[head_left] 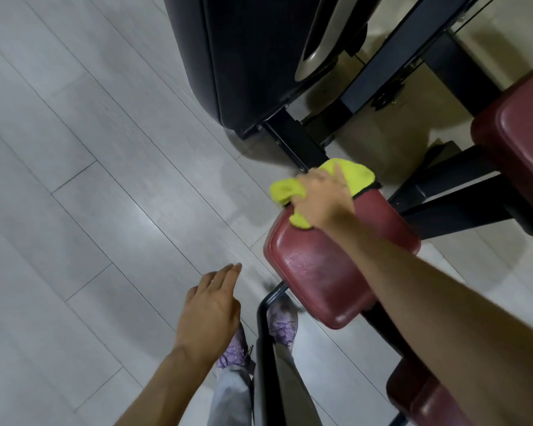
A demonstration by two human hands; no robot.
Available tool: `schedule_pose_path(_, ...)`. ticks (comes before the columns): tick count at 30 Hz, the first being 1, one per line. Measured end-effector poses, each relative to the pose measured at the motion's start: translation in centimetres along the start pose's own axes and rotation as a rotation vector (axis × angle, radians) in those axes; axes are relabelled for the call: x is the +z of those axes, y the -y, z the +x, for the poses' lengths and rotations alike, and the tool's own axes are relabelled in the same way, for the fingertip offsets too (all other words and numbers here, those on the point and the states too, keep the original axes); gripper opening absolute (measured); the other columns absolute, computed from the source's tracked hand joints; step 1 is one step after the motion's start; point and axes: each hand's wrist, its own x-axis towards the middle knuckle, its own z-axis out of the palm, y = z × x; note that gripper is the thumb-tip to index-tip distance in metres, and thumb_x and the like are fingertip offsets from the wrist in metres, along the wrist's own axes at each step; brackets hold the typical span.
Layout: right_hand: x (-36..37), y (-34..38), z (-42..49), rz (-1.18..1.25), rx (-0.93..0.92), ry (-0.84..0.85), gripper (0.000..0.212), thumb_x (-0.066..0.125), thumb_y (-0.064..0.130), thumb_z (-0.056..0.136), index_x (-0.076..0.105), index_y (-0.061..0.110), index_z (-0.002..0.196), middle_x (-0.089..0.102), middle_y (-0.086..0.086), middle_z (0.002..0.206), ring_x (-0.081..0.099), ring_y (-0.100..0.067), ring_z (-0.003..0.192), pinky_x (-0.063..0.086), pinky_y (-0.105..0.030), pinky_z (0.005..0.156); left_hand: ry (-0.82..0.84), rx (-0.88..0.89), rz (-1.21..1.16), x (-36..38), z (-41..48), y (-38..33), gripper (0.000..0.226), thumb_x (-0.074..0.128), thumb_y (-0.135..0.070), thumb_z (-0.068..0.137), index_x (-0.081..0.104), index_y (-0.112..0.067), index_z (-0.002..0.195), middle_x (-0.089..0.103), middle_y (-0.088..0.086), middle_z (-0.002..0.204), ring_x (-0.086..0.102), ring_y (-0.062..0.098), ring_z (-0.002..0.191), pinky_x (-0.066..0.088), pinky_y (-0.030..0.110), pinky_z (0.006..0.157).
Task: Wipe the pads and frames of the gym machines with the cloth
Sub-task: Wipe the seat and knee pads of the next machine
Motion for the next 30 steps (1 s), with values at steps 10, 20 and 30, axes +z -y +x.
schedule_pose_path(10, -0.9, -4.5, -8.3, 0.701, 0.308, -0.159, 0.064, 0.055, 0.012, 0.087, 0.052, 0.031, 0.149, 0.043, 0.008, 0.16, 0.034, -0.02, 0.15, 0.027, -0.043, 0.123, -0.035, -0.034, -0.048, -0.6, 2.2, -4.1, 0.063, 0.059, -0.003, 0.09, 0.046, -0.015, 0.151, 0.055, 0.004, 0.148, 0.051, 0.028, 0.131, 0.049, 0.046, 0.103)
schedule_pose_path(20, 6.3, -0.6, -23.6, 0.405, -0.374, 0.076, 0.042, 0.076, 0.026, 0.078, 0.069, 0.029, 0.119, 0.058, 0.018, 0.145, 0.022, -0.006, 0.155, 0.009, -0.043, 0.129, -0.085, -0.172, -0.154, -3.2, 2.4, -7.4, 0.056, 0.058, -0.01, 0.097, 0.045, -0.019, 0.152, 0.054, 0.006, 0.146, 0.048, 0.03, 0.131, 0.045, 0.045, 0.104)
schedule_pose_path(30, 1.7, -2.0, -31.5, 0.561, -0.019, 0.108, 0.027, 0.057, 0.036, 0.082, 0.069, 0.025, 0.103, 0.072, 0.009, 0.097, 0.062, -0.015, 0.095, 0.049, -0.034, 0.095, -0.145, -0.133, -0.115, -4.9, -3.1, -10.7, 0.046, 0.058, -0.011, 0.096, 0.056, -0.017, 0.142, 0.06, 0.003, 0.139, 0.051, 0.026, 0.126, 0.046, 0.039, 0.1)
